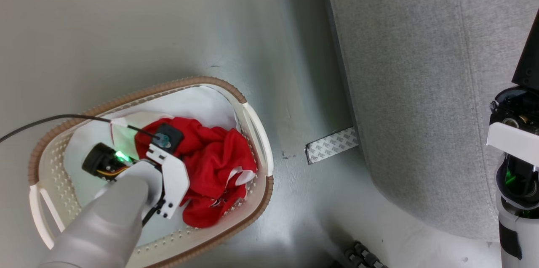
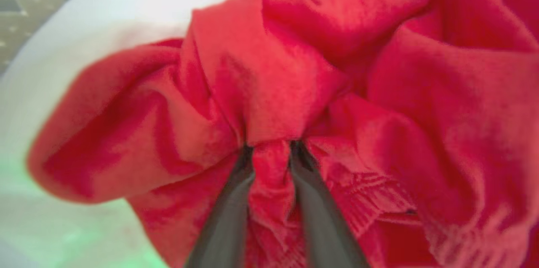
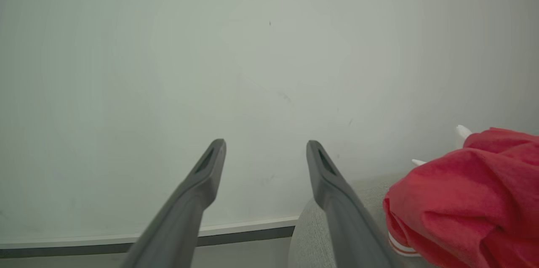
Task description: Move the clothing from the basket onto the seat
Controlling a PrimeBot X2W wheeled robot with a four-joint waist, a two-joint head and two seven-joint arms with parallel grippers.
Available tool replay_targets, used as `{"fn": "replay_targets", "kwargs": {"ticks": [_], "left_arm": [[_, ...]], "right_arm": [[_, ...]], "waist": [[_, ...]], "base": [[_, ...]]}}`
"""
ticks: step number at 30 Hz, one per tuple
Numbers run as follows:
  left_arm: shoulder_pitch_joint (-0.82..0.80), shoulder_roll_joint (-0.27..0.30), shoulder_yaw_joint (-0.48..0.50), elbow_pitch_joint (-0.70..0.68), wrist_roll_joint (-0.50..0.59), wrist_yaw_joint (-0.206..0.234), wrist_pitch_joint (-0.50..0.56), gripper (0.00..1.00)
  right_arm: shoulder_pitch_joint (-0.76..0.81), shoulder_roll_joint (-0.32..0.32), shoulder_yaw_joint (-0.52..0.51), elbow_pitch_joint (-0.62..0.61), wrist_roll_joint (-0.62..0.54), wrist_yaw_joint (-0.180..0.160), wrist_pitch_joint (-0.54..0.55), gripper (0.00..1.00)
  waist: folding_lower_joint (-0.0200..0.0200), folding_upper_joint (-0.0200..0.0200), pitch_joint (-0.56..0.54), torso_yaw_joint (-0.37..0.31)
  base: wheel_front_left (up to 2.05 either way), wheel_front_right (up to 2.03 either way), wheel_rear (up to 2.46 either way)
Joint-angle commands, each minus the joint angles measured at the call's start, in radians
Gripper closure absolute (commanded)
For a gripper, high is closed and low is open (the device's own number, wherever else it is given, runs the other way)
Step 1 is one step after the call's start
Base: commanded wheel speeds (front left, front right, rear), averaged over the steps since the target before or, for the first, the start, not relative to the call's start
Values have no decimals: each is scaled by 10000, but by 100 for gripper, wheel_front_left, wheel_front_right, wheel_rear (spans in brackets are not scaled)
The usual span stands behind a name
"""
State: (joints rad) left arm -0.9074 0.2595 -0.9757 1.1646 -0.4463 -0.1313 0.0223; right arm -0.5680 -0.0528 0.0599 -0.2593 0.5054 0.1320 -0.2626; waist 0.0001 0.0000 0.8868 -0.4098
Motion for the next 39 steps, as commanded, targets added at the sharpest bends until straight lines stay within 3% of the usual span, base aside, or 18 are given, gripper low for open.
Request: {"fn": "replay_targets", "kwargs": {"ticks": [1,9,24,30,39], "left_arm": [[132,57,-73,-60,-139,12,-152,100],[538,85,-536,-922,-1387,12,-1108,100],[1715,-652,-1101,-2435,-2940,12,-2824,100],[2310,-463,9,-4046,-2726,111,-2868,100],[3075,20,1419,-6344,-2056,660,-2868,100]], "right_arm": [[34,37,-27,40,117,-25,-30,0],[63,33,-176,107,359,-25,-31,0],[1499,-209,-334,1205,-200,-25,-17,0],[2403,-360,-284,1875,-225,-25,-15,0],[3396,-428,156,2938,-436,-26,12,0]], "waist": [[-1,0,-84,-3],[-1,0,-1188,384],[-1,0,-5348,1949],[-1,0,-6668,2580],[-1,0,-7894,3039]], "base": [[0,0,0],[0,0,0],[0,0,0],[0,0,0],[0,0,0]]}}
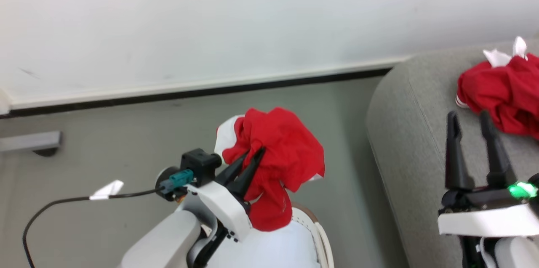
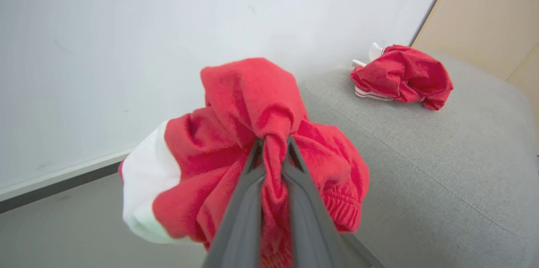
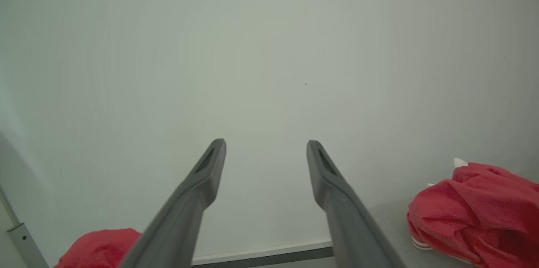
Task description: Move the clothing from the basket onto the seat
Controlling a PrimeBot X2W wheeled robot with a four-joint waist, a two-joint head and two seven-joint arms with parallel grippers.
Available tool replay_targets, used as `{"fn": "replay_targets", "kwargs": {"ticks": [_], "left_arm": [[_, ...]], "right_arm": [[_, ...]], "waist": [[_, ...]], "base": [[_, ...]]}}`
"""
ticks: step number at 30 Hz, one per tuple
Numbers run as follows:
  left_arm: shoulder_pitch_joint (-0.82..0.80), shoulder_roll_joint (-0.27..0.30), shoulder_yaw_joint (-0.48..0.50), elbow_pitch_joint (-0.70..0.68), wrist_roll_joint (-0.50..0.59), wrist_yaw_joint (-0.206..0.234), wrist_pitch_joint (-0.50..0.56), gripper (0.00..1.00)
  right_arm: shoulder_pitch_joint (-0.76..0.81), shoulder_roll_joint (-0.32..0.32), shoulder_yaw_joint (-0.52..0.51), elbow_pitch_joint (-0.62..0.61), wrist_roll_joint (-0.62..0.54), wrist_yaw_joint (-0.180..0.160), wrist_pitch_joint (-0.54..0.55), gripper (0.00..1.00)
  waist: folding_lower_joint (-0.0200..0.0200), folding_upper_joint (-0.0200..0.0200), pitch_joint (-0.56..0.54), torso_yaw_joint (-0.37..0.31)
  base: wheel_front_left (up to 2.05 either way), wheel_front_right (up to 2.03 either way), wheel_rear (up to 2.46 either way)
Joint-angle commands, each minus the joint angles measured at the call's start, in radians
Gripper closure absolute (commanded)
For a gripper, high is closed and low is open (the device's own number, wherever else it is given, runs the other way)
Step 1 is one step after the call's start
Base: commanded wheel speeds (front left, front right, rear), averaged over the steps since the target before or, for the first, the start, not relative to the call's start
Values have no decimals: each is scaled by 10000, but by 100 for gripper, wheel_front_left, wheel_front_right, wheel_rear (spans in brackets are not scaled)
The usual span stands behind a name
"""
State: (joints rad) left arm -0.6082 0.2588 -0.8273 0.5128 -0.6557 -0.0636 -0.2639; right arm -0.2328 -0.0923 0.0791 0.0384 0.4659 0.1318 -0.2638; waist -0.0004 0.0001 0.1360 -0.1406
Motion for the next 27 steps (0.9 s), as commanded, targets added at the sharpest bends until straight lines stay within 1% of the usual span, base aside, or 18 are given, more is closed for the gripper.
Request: {"fn": "replay_targets", "kwargs": {"ticks": [1,7,16,22,27], "left_arm": [[114,85,62,-63,30,17,-5,100],[-18,489,467,-1295,80,336,70,100],[-330,967,853,-3182,-69,950,758,100],[-220,1082,881,-3811,-115,1190,965,100],[-78,1123,882,-3923,-143,1310,970,100]], "right_arm": [[138,-30,31,51,-53,-24,22,0],[640,-54,643,478,52,-24,12,0],[832,-220,1350,709,-68,-24,3,0],[658,-266,1619,740,-128,-22,2,0],[502,-250,1946,799,-76,-22,0,0]], "waist": [[4,-1,-480,391],[4,-1,-1044,575],[4,-1,-1313,756],[4,-1,-1179,806],[4,-1,-1051,786]], "base": [[0,0,0],[0,0,0],[0,0,0],[0,0,0],[0,0,0]]}}
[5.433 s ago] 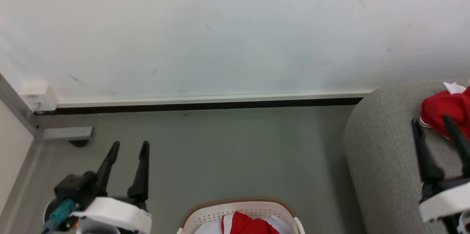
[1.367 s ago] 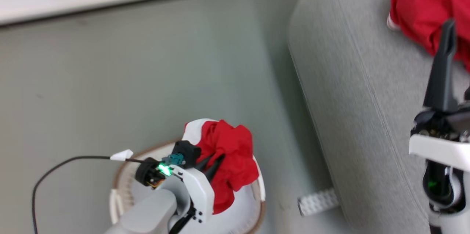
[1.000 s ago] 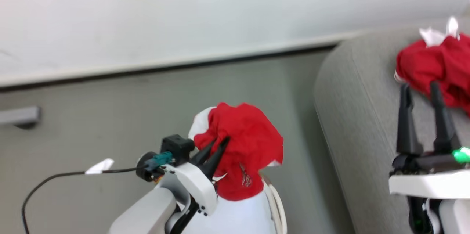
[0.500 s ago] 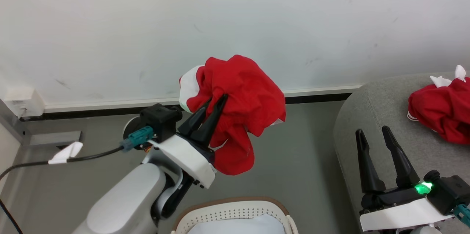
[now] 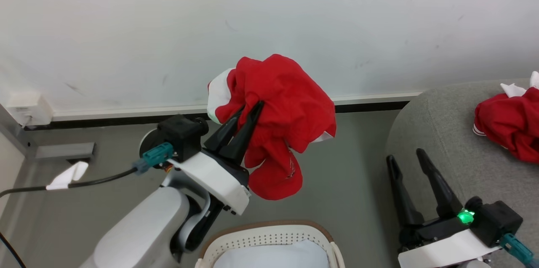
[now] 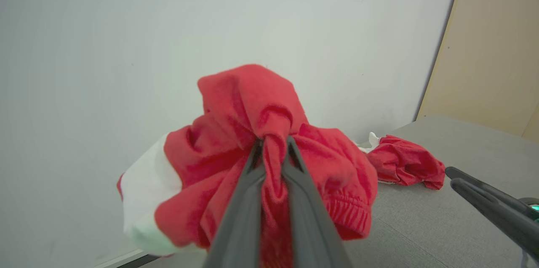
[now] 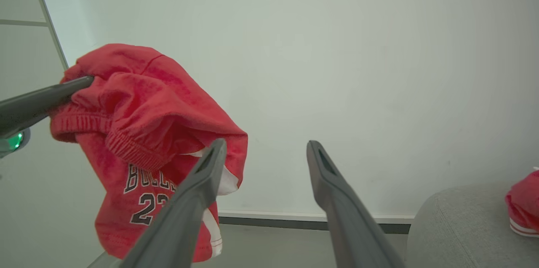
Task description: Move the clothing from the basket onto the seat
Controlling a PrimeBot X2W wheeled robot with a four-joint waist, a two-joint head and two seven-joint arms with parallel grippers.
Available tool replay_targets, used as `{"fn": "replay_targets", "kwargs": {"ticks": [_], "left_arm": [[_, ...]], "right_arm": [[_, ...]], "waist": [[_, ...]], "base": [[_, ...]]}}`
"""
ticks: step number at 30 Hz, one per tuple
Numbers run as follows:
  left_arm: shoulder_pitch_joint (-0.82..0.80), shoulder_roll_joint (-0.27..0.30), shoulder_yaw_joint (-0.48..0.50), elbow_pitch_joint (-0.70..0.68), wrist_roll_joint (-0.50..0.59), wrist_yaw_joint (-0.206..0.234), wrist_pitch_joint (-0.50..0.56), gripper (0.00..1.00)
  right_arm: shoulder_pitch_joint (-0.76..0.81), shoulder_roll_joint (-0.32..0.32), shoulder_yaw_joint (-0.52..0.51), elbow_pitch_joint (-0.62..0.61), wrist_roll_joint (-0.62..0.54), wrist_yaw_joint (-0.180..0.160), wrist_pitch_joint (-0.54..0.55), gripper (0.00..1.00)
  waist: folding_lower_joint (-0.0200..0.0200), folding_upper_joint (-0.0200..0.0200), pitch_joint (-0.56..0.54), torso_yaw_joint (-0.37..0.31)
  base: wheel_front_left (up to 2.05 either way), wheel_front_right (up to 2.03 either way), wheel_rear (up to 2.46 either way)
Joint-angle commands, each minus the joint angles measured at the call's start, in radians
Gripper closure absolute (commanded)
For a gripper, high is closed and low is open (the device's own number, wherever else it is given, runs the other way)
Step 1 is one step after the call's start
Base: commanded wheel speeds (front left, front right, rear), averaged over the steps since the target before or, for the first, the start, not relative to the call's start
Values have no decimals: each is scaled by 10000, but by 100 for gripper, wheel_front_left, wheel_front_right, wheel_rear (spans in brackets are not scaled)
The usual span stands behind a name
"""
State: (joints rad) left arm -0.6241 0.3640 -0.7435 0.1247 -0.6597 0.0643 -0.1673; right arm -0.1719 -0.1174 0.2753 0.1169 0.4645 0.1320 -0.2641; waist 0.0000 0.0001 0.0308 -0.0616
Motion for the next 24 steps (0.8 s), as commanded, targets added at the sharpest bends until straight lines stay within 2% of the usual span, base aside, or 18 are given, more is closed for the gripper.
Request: {"fn": "replay_targets", "kwargs": {"ticks": [1,5,15,24], "left_arm": [[90,65,33,-44,-98,45,-8,100],[57,4,-6,19,-143,25,-10,100],[-65,-192,-189,210,-152,-44,-25,100],[98,-819,-704,357,-150,-195,-83,100]], "right_arm": [[-134,-16,68,31,-53,-26,4,0],[-261,-22,458,13,52,-24,2,0],[-785,-291,2656,318,340,-26,61,0],[-1502,129,3678,1921,527,-26,224,0]], "waist": [[0,-1,20,-4],[0,-1,77,15],[0,-1,-12,59],[0,-1,-291,703]], "base": [[0,0,0],[0,0,0],[0,0,0],[0,0,0]]}}
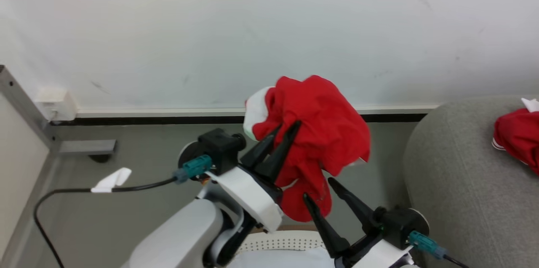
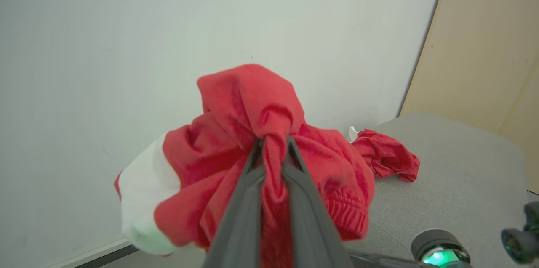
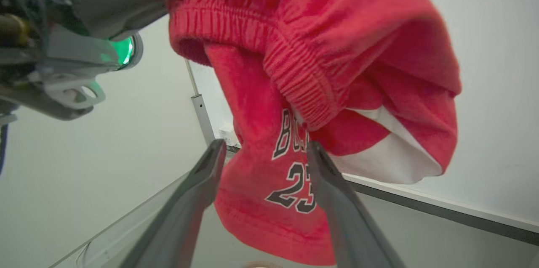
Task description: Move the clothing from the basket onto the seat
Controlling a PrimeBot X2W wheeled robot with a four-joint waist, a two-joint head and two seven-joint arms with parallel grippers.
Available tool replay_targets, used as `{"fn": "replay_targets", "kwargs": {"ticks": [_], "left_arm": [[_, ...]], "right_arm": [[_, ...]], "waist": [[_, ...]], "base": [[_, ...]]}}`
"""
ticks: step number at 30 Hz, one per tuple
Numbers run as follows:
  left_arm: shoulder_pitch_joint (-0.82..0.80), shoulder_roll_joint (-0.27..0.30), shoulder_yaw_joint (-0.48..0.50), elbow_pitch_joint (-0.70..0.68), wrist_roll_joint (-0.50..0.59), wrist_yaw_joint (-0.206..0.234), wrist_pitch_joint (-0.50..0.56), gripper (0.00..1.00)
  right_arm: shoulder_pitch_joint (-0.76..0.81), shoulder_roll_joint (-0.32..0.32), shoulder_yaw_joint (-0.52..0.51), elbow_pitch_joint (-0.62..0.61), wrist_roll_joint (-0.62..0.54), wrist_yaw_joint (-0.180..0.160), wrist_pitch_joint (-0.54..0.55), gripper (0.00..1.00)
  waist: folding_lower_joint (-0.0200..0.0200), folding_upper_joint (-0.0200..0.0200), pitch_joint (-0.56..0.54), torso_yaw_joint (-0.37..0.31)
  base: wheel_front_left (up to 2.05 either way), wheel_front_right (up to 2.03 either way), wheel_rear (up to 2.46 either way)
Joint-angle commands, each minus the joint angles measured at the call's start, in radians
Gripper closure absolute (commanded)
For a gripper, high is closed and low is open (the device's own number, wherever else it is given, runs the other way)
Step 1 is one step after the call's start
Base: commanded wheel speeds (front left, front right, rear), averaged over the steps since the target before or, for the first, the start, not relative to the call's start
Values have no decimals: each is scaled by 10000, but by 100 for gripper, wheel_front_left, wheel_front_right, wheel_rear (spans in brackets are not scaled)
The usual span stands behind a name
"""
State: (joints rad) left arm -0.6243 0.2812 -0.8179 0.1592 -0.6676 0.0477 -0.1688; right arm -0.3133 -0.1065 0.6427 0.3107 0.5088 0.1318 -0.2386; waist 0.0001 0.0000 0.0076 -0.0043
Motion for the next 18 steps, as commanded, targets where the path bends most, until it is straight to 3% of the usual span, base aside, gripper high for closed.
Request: {"fn": "replay_targets", "kwargs": {"ticks": [1,12,17,18], "left_arm": [[116,-80,-49,14,-62,-33,-69,100],[332,-771,-743,-59,-153,-261,26,100],[392,-931,-952,-41,-144,-336,54,100],[405,-945,-966,-22,-162,-334,42,100]], "right_arm": [[-161,40,66,208,95,-24,-25,0],[-882,436,-392,2340,-521,-24,-246,0],[-1139,511,-615,2706,-561,-24,-267,0],[-1158,521,-670,2653,-604,-22,-265,53]], "waist": [[-1,0,-86,234],[-1,0,-375,1165],[-1,0,-435,1486],[-1,0,-435,1532]], "base": [[0,0,0],[0,0,0],[0,0,0],[0,0,0]]}}
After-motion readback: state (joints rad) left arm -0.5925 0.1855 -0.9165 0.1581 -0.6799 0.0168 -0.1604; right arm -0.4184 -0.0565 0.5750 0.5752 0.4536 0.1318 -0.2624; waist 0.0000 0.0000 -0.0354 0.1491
